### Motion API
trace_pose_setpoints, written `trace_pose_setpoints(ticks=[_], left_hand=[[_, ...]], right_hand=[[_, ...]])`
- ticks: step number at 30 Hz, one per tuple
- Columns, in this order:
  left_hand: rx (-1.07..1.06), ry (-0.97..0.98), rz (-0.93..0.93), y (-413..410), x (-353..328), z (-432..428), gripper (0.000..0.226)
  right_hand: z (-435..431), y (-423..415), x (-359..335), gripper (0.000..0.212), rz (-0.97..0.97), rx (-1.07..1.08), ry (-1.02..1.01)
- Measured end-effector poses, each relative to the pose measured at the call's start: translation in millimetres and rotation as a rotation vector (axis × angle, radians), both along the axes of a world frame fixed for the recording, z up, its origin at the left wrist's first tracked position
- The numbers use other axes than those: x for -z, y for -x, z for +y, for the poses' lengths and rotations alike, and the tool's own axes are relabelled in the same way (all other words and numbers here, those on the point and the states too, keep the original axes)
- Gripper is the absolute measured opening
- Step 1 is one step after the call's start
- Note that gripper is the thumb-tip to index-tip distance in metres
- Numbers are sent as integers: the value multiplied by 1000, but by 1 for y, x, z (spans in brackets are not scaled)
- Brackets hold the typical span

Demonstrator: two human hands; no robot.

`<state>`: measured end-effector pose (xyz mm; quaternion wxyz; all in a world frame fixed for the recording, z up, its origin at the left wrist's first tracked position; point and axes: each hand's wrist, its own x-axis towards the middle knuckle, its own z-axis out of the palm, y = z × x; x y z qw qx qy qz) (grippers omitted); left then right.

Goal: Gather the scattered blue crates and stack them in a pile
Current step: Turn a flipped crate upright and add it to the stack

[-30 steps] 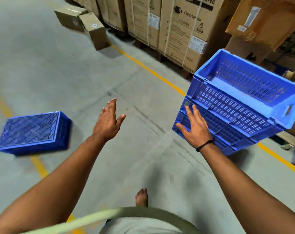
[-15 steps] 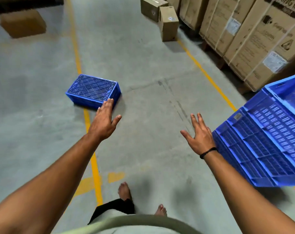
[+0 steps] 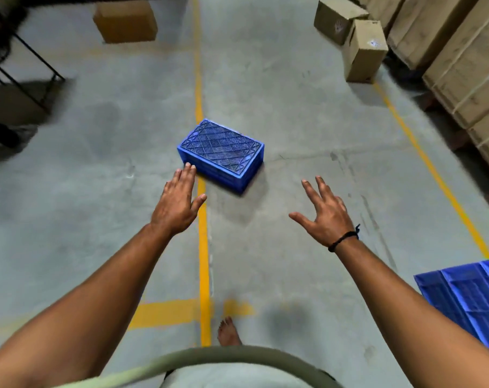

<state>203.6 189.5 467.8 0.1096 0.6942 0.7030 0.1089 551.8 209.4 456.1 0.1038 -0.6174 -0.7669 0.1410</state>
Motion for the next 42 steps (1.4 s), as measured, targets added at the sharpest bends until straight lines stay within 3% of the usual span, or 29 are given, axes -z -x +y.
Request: trace_pose_setpoints(ticks=[11, 21, 26, 31, 36, 40, 42], left_hand=[[43, -4, -2, 96, 9, 173, 69], [40, 20, 38, 166, 21, 369, 69], [72, 39, 63, 193, 42, 441, 69], [127, 80, 54, 214, 127, 507, 72], [211, 142, 74, 227, 268, 556, 85], [244, 181, 113, 234, 395, 590, 84], [282, 197, 140, 234, 454, 602, 91]], right_hand=[[156, 104, 5, 80, 17, 45, -50], [380, 204, 33, 85, 53, 28, 20], [477, 249, 58, 75, -3, 20, 73], [539, 287, 144, 78, -79, -9, 142], [591, 316, 282, 105, -160, -27, 196], [636, 331, 404, 81, -268, -66, 264], [660, 336, 463, 84, -305, -83, 278]])
